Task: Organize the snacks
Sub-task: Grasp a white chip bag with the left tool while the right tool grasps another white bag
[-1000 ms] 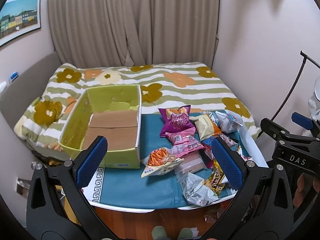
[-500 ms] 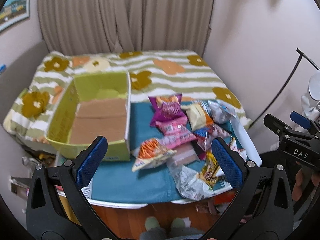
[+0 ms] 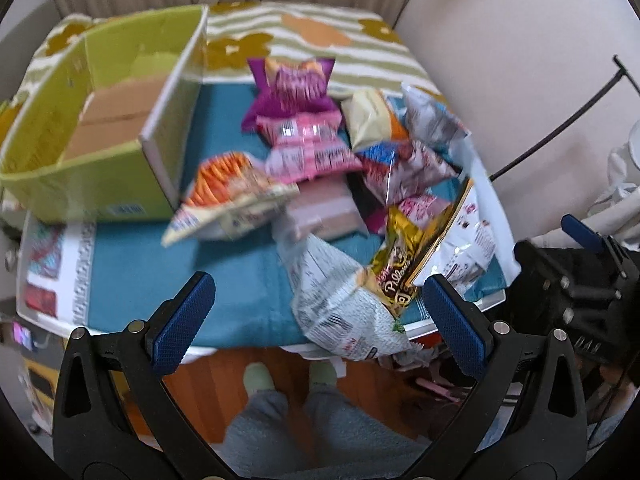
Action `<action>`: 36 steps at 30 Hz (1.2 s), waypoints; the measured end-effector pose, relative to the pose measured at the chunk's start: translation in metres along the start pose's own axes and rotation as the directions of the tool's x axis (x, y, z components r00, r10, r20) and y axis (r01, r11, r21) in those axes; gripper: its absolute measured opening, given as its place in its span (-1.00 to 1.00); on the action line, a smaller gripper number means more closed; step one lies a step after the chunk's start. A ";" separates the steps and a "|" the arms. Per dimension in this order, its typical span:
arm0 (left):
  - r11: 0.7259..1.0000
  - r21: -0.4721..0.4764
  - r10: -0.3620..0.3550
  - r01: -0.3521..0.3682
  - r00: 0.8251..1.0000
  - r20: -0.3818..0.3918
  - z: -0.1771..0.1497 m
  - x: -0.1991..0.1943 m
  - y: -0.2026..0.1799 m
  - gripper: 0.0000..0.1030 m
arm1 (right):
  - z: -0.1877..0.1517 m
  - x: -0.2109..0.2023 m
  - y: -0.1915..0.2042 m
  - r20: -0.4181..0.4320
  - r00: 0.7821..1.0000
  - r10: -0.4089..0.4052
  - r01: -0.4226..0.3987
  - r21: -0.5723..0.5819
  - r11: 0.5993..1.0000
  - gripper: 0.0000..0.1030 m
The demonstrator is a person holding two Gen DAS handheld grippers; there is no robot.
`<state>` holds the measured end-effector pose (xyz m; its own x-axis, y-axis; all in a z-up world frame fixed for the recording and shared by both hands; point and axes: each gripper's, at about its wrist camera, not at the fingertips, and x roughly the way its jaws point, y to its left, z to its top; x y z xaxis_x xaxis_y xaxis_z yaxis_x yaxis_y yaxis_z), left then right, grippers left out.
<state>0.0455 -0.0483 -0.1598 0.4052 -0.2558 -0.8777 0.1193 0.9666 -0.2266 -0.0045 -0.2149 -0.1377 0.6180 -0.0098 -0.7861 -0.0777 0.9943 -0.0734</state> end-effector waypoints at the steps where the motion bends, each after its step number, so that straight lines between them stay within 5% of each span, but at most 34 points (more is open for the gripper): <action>1: 1.000 -0.018 0.005 -0.005 1.000 -0.012 -0.003 0.008 -0.003 0.99 | -0.004 0.008 -0.002 -0.011 1.000 0.026 -0.026 -0.029 0.999 0.99; 6: 0.996 -0.076 0.050 -0.053 0.998 -0.047 -0.014 0.041 -0.012 0.99 | -0.020 0.039 -0.004 -0.034 0.994 0.108 -0.112 -0.200 0.973 0.99; 14: 0.979 -0.172 0.096 -0.110 0.991 -0.091 -0.029 0.076 -0.004 0.96 | -0.036 0.071 0.008 -0.036 0.983 0.179 -0.176 -0.449 0.876 0.99; 19: 0.972 -0.220 0.059 -0.083 0.992 -0.113 -0.032 0.090 0.001 0.45 | -0.037 0.086 0.013 -0.038 0.976 0.216 -0.207 -0.497 0.843 0.98; 21: 0.970 -0.224 0.066 -0.090 0.991 -0.113 -0.034 0.092 -0.002 0.43 | -0.036 0.087 0.013 -0.038 0.973 0.229 -0.216 -0.503 0.837 0.95; 36: 0.968 -0.202 0.135 -0.147 0.988 -0.074 -0.038 0.076 -0.007 0.21 | -0.032 0.088 0.008 -0.067 0.955 0.288 -0.284 -0.485 0.827 0.14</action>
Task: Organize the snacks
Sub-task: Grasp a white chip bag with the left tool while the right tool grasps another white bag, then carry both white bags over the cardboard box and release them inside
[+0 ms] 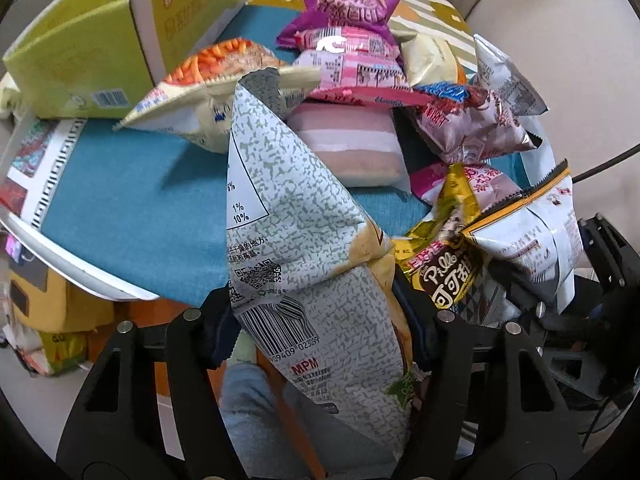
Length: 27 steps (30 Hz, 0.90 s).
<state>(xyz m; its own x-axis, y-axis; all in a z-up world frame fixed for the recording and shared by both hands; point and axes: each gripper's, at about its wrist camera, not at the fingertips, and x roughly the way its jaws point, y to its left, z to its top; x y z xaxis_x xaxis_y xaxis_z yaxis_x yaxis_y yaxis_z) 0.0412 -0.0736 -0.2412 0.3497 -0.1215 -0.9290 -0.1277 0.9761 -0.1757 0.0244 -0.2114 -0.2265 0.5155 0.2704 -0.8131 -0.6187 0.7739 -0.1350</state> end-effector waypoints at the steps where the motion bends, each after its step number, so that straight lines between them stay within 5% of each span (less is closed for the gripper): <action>1: 1.000 0.002 0.003 -0.003 1.000 0.006 -0.002 -0.005 0.000 0.21 | 0.001 -0.001 -0.001 -0.005 1.000 0.003 -0.003 0.008 1.000 0.13; 15: 1.000 0.010 0.001 -0.002 0.987 0.159 0.040 -0.076 0.001 0.21 | 0.052 -0.052 -0.029 0.090 0.994 0.060 -0.073 0.146 0.987 0.09; 27: 0.997 0.077 -0.035 0.012 0.953 0.301 0.152 -0.122 0.067 0.21 | 0.182 -0.045 -0.024 0.095 0.995 -0.022 -0.001 0.242 0.970 0.09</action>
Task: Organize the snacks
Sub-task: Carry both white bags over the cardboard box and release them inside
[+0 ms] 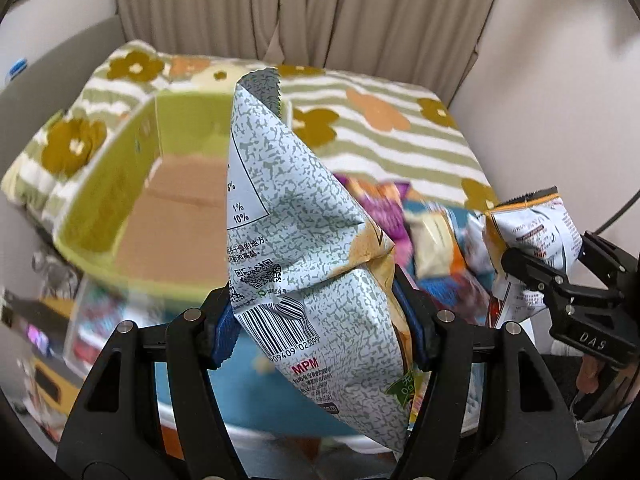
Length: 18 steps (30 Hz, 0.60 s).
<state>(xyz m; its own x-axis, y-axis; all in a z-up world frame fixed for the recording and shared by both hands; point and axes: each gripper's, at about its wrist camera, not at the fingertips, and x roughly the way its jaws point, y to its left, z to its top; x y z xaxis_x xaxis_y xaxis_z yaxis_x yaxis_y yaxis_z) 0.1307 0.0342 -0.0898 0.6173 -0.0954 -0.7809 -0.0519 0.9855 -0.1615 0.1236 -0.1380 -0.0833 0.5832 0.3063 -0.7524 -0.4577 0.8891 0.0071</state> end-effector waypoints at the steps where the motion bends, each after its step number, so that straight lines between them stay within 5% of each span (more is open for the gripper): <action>1: 1.000 0.004 0.002 -0.002 1.000 0.000 0.009 0.002 0.006 0.21 | 0.013 0.005 0.007 0.011 1.000 0.000 -0.001 0.003 1.000 0.09; 11: 0.995 0.095 -0.009 0.015 0.998 -0.055 0.128 0.056 0.105 0.21 | 0.136 0.075 0.067 0.054 0.998 -0.035 0.029 0.106 0.994 0.10; 18: 0.991 0.136 0.003 0.015 0.992 -0.126 0.172 0.125 0.168 0.21 | 0.182 0.129 0.102 0.024 0.996 -0.084 0.079 0.152 0.985 0.11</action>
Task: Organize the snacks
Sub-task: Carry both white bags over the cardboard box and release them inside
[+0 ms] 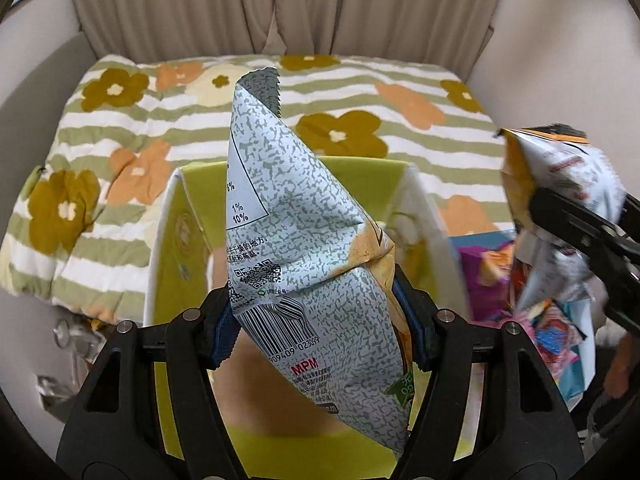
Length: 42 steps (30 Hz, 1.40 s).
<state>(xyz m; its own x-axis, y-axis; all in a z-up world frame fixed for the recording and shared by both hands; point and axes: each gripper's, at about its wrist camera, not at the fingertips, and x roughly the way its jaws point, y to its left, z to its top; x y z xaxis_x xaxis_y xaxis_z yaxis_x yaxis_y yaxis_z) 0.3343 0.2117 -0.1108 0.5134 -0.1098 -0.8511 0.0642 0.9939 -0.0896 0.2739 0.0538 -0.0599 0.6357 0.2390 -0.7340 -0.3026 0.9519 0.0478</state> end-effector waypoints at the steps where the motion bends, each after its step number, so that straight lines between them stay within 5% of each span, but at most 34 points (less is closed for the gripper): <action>1: 1.000 0.003 0.003 -0.003 1.000 -0.007 0.003 0.009 0.007 0.22 | 0.001 0.007 0.003 -0.013 1.000 -0.004 0.004 0.008 1.000 0.11; 6: 1.000 0.018 0.012 -0.011 0.998 -0.055 0.014 0.048 0.031 0.30 | 0.002 0.030 0.011 -0.055 0.998 -0.024 0.026 0.040 0.999 0.11; 8: 1.000 0.023 0.015 -0.013 0.997 -0.074 0.013 0.057 0.030 0.56 | 0.003 0.040 0.013 -0.073 0.997 -0.027 0.031 0.042 0.999 0.11; 9: 0.999 0.027 0.025 -0.023 0.996 -0.081 0.012 0.061 0.030 0.92 | 0.004 0.044 0.014 -0.079 0.996 -0.027 0.030 0.042 0.999 0.11; 10: 0.999 0.029 0.041 -0.039 0.996 -0.081 0.010 0.063 0.030 0.99 | 0.004 0.047 0.015 -0.086 0.996 -0.025 0.028 0.042 0.999 0.11; 31: 0.994 -0.093 0.052 -0.057 0.997 -0.054 -0.044 0.013 0.067 0.99 | 0.009 0.098 0.046 -0.160 0.985 0.056 -0.060 -0.016 0.998 0.13; 33: 0.994 -0.094 0.051 -0.056 0.997 -0.052 -0.046 0.013 0.068 0.99 | 0.008 0.109 0.048 -0.177 0.982 0.072 -0.076 -0.016 0.997 0.27; 35: 0.995 -0.085 0.056 -0.060 0.997 -0.053 -0.048 0.015 0.068 0.99 | 0.006 0.116 0.047 -0.178 0.980 0.091 -0.092 -0.002 0.996 0.99; 42: 0.997 -0.063 0.040 -0.045 0.997 -0.069 -0.057 0.020 0.067 0.99 | -0.001 0.105 0.046 -0.130 0.988 0.083 -0.081 0.021 0.997 0.99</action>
<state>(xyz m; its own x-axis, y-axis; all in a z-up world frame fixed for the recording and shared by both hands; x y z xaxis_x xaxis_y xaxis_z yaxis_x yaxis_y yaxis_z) 0.3005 0.2765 -0.1635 0.4552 -0.0688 -0.8877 -0.0126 0.9964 -0.0836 0.3261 0.1221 -0.1360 0.5108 0.2900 -0.8093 -0.3379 0.9334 0.1212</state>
